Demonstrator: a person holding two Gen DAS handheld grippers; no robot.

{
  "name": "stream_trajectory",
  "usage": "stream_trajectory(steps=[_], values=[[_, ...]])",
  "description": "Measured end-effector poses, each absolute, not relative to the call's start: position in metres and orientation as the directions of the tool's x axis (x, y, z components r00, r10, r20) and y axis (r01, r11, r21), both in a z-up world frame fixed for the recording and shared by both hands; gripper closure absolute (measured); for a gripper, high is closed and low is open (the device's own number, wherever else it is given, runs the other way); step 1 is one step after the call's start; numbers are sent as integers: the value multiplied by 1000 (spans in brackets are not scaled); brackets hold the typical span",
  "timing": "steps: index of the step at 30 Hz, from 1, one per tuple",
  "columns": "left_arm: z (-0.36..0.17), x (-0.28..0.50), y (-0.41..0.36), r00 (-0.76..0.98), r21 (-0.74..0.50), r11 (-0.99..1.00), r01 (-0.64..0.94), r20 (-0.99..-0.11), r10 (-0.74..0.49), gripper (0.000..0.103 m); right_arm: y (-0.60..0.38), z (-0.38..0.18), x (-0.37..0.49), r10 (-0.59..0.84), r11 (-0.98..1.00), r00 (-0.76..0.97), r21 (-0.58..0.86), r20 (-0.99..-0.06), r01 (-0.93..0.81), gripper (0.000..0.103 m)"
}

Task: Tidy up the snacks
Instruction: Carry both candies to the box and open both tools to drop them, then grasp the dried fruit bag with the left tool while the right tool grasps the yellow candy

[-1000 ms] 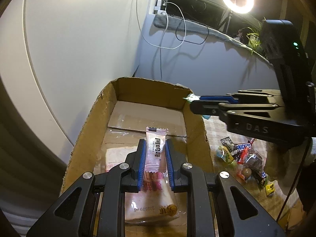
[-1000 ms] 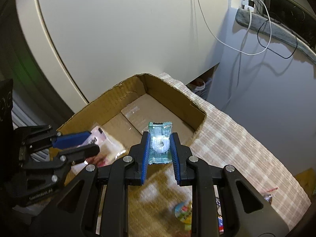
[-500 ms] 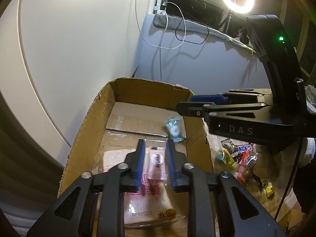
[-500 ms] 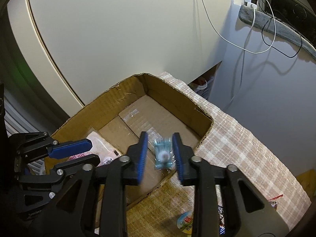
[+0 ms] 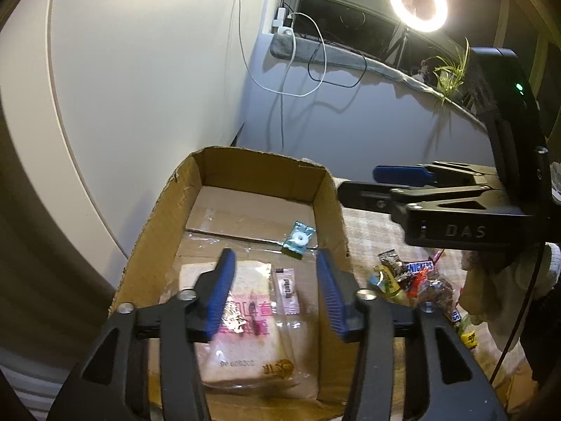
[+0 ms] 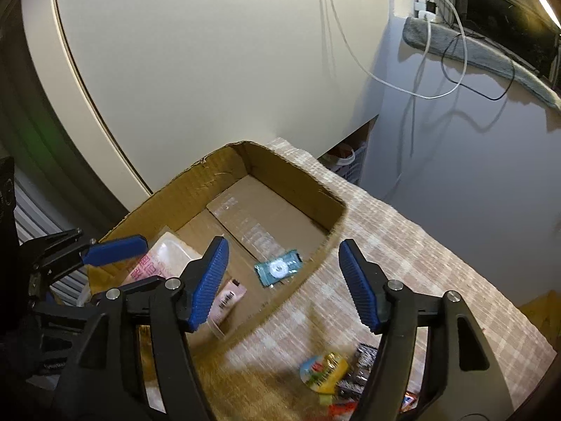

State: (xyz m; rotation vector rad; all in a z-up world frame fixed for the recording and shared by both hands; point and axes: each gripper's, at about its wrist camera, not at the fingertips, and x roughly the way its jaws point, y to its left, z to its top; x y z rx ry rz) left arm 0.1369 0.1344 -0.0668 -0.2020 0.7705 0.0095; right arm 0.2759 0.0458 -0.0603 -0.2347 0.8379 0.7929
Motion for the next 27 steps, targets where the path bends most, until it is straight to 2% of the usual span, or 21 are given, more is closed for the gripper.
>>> stream_trajectory(steps=[1,4,14,27], values=[[-66,135,134,719,-189,978,-86,-691,-71,42,41,-59,275,534,700,412,113,-738,-705,26],[-62,131,128,725,-199,977,-74,-684,-85,42,24,-52,271,542,709,419,129,-729,-694,15],[-60,124,93,720,-221,975,-4,-678,-150,42,-46,-43,254,508,761,450,138,-735,-634,13],[-75,121,35,671,-254,963,89,-700,-246,42,-124,-70,236,458,809,428,166,-779,-564,13]])
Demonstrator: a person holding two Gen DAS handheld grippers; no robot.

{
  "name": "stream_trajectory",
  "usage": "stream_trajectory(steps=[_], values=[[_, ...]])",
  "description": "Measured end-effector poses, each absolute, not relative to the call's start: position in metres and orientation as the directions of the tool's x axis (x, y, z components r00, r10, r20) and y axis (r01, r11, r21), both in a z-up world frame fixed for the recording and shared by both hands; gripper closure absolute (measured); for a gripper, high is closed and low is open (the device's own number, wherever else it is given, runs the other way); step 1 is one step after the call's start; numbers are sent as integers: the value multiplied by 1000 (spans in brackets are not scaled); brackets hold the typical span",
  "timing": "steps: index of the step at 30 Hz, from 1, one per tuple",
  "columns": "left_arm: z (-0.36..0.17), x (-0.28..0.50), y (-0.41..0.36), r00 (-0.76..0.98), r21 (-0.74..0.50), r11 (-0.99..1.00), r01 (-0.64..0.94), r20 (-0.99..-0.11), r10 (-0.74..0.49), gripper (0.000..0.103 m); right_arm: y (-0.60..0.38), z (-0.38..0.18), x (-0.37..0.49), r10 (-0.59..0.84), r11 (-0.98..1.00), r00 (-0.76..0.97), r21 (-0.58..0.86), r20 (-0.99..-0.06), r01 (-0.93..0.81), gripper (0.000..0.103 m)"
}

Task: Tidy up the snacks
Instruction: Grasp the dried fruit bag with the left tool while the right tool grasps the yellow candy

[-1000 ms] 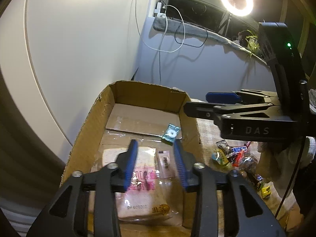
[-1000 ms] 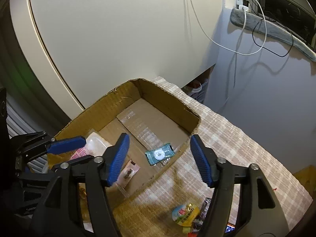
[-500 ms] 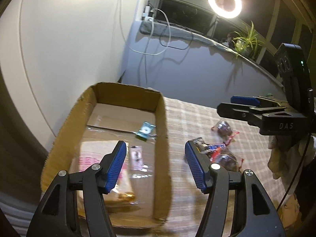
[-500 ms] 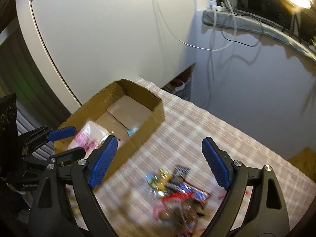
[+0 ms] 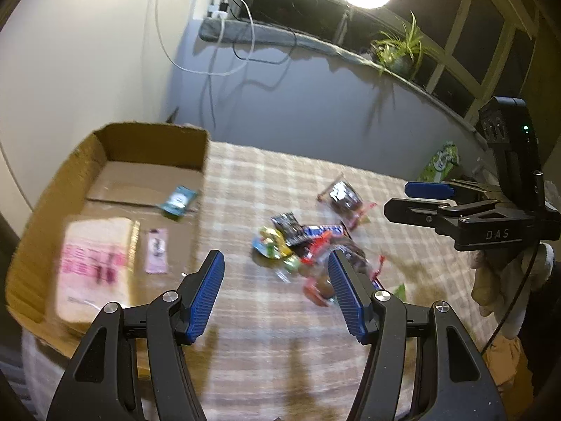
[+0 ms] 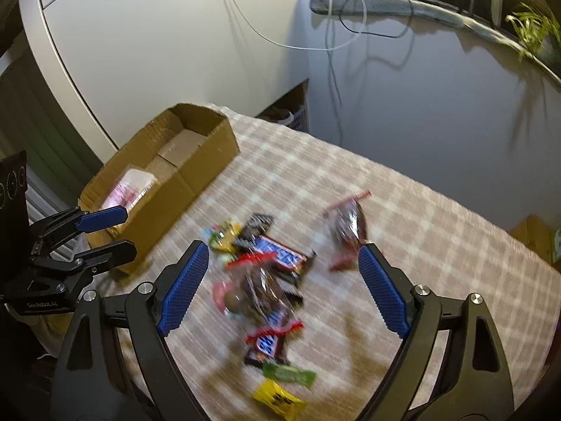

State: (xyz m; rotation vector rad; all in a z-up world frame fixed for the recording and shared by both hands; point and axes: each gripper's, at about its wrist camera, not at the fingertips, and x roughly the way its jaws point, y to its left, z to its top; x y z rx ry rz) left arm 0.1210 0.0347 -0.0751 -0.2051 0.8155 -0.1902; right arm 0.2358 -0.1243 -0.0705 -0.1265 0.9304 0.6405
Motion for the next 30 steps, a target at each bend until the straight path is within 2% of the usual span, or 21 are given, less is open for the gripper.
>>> stream_trajectory(steps=[13,18,22,30], values=[[-91,127,-4,606,-278,949,148,-733,-309,42,-162,-115,188,407,783,359,118,-840,-611,14],[-100,135,-14,563,-316,937,146,-752,-341,42,-168,-128,161,421,732,311,118,-852,-671,20],[-106,144,-28,532,-324,934,151,-769,-353,42,-169,-139,154,419,712,273,127,-866,-691,41],[-116,166,-48,488,-335,933,131,-798,-355,42,-168,-148,149,438,681,257,131,-862,-720,44]])
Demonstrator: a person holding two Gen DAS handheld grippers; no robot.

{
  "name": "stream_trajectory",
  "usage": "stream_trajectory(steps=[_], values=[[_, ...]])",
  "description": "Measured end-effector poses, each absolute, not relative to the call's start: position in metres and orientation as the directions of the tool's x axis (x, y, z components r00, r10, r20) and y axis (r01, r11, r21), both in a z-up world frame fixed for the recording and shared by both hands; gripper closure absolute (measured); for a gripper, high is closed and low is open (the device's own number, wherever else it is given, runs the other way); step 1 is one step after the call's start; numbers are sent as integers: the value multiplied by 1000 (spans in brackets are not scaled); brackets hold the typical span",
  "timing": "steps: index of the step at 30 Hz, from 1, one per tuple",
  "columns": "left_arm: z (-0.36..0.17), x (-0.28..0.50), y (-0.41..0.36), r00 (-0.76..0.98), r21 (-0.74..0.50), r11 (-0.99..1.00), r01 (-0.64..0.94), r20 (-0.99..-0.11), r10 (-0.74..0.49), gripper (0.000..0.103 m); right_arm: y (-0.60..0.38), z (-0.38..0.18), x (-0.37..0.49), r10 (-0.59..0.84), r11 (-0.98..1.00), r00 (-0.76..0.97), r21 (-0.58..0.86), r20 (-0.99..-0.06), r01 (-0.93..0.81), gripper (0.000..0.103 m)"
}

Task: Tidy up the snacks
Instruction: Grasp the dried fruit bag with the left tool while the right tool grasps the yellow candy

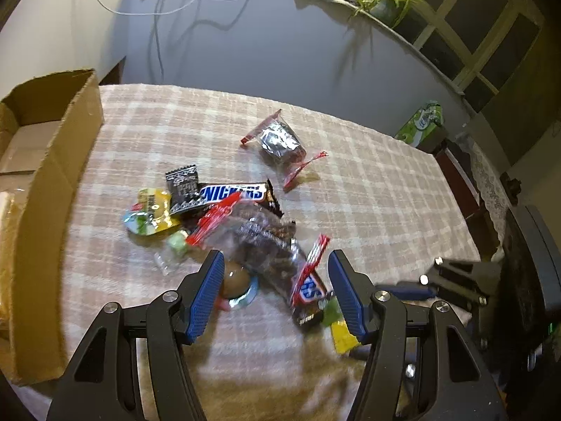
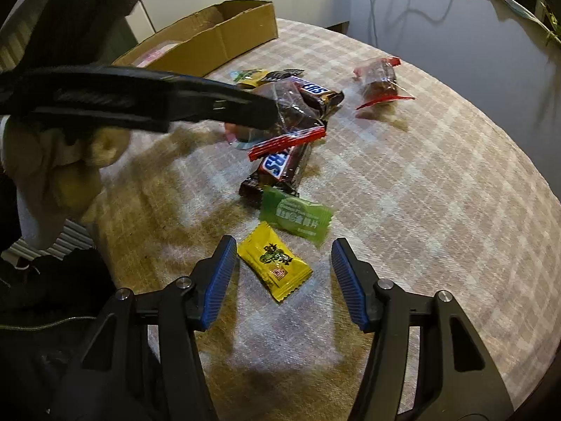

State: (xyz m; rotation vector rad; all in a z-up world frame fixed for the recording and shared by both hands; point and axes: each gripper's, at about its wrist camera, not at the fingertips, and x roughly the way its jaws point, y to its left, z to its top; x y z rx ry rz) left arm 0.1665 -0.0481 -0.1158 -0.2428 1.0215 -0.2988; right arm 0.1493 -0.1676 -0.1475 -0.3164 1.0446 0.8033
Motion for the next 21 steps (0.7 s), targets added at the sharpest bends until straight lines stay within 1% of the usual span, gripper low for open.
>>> stream_trajectory(steps=[5,7,10,11,12,13,15,20,21], values=[[-120,181,-57,487,-270,958,91,-828,-280,42,-165,-150,146,434,668,262,113,-862,-735,44],[-122,184,-60,489,-253,963,95,-831,-266,42,-162,-152,145,431,661,261,106,-864,-743,47],[-126,184,-66,485,-211,972,105,-842,-235,42,-158,-154,140,425,653,262,92,-867,-752,47],[-128,184,-68,482,-201,973,111,-846,-229,44,-156,-154,140,419,651,267,82,-868,-755,47],[-129,183,-70,481,-195,974,119,-846,-228,50,-152,-154,142,414,649,272,72,-869,-757,49],[-130,182,-72,479,-191,974,123,-848,-227,52,-150,-154,141,409,648,274,65,-870,-759,54],[-130,180,-74,485,-183,974,132,-845,-224,56,-147,-155,139,399,643,281,48,-872,-764,57],[-129,180,-72,497,-176,974,144,-838,-225,61,-143,-153,136,384,644,286,32,-878,-764,66],[-128,179,-71,499,-176,974,146,-837,-226,63,-142,-153,135,384,643,285,33,-878,-765,69]])
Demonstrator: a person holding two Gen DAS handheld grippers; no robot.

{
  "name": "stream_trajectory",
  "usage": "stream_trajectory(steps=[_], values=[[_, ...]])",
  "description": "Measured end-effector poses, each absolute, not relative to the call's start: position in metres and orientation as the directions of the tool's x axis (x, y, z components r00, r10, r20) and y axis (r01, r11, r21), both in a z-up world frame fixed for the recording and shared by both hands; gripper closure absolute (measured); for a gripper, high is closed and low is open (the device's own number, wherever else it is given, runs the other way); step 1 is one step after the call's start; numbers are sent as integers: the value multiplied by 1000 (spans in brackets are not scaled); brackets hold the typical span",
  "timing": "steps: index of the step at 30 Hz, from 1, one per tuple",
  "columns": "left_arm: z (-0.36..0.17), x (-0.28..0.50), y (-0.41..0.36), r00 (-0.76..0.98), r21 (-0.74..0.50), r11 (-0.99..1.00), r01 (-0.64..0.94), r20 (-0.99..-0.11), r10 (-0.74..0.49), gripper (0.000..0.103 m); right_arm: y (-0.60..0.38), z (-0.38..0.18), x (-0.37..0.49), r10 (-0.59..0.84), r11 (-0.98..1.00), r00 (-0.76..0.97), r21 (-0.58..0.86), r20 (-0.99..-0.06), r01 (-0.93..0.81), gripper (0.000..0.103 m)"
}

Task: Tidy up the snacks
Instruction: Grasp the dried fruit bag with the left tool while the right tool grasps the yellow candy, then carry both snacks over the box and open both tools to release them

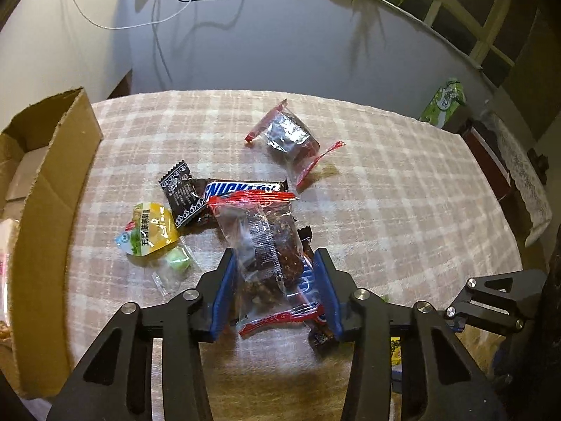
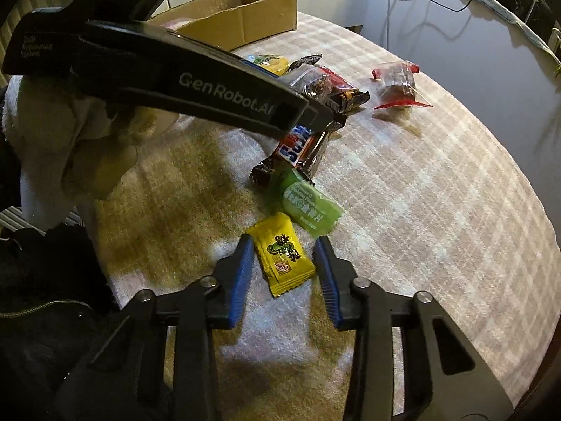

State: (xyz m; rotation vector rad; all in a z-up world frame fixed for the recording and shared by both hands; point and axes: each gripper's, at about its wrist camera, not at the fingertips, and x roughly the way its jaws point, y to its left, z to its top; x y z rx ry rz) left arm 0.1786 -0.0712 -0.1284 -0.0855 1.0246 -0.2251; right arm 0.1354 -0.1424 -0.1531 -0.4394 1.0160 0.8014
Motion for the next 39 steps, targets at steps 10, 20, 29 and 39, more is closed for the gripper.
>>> stream_trajectory(steps=[10,20,29,39], values=[[-124,169,-63,509,-194,969,153,-825,-246,71,-155,-149,134,378,672,286,48,-881,-739,77],[-108,156,-53,547,-232,963,138,-793,-269,71,-182,-134,129,405,725,330,80,-852,-684,78],[-86,143,-37,593,-230,963,142,-759,-269,71,-189,-110,132,434,754,390,91,-812,-651,78],[-68,129,0,640,-223,970,98,-732,-233,71,-150,-67,150,489,736,447,79,-749,-672,78]])
